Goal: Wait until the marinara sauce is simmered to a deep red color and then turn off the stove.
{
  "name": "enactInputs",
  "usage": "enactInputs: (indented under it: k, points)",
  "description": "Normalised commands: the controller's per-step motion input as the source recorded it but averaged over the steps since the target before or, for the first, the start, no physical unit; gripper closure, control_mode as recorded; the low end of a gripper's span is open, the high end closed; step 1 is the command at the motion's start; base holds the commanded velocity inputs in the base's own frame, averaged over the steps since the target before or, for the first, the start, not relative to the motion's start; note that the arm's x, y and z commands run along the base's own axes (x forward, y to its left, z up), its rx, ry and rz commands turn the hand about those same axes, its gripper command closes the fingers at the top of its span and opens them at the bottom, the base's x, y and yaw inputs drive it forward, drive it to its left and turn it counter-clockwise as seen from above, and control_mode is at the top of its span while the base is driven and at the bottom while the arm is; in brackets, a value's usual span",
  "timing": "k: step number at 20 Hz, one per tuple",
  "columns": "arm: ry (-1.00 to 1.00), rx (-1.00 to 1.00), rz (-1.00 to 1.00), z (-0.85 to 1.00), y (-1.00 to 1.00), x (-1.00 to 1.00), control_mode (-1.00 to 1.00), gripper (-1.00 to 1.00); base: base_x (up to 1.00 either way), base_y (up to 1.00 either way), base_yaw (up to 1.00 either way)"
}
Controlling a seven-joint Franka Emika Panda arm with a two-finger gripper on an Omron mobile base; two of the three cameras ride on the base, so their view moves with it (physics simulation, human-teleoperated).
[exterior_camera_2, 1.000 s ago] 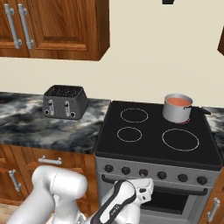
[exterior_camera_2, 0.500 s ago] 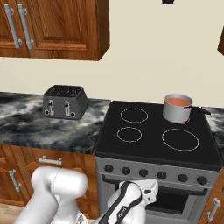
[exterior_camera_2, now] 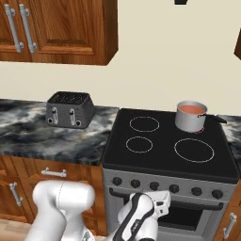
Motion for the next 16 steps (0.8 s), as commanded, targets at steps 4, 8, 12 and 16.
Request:
enactInputs:
  k: [4,8,12,16]
  points:
    - [0.0,0.0,0.0,-0.19,0.0,0.22,-1.0,-1.0,0.0,0.0,0.0]
    - [0.0,0.0,0.0,-0.24,-0.06,0.2,-1.0,-1.0,0.0,0.0,0.0]
    - [0.0,0.0,0.0,-0.26,-0.06,0.21,-1.0,-1.0,0.0,0.0,0.0]
    - [0.0,0.0,0.0,-0.15,-0.07,0.24,-1.0,-1.0,0.0,0.0,0.0]
